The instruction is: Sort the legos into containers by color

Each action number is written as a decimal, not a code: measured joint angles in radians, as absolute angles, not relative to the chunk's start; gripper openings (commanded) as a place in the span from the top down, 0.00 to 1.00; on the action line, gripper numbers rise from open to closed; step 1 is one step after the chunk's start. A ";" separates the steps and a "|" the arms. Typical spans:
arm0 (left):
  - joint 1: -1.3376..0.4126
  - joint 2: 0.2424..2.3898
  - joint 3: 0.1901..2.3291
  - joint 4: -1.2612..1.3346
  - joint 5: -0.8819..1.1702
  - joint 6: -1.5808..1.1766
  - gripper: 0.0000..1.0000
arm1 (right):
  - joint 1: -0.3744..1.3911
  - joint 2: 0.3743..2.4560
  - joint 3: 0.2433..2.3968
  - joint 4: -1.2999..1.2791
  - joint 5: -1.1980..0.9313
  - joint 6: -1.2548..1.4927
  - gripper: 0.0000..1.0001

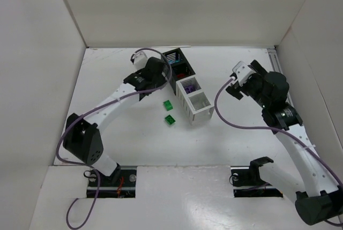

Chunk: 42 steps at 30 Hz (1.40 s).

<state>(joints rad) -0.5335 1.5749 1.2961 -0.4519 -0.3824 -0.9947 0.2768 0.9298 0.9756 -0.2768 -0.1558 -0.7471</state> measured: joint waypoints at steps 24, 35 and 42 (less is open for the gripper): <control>-0.997 1.707 1.471 -0.261 -0.435 -0.641 0.38 | 0.235 0.677 0.887 -0.377 0.049 -0.676 0.00; -1.000 1.683 1.483 -0.331 -0.474 -0.660 0.00 | 0.230 0.731 0.888 -0.390 -0.141 -0.735 0.00; -0.980 1.356 1.294 -0.455 -0.577 -0.826 0.00 | 0.497 0.940 0.907 -0.395 -0.210 -0.791 0.00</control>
<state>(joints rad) -0.9802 1.3563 1.2942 -0.4545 -0.5770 -0.8265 0.4969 0.9401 0.9066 -0.3954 -0.2100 -0.7914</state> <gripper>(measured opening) 0.997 0.994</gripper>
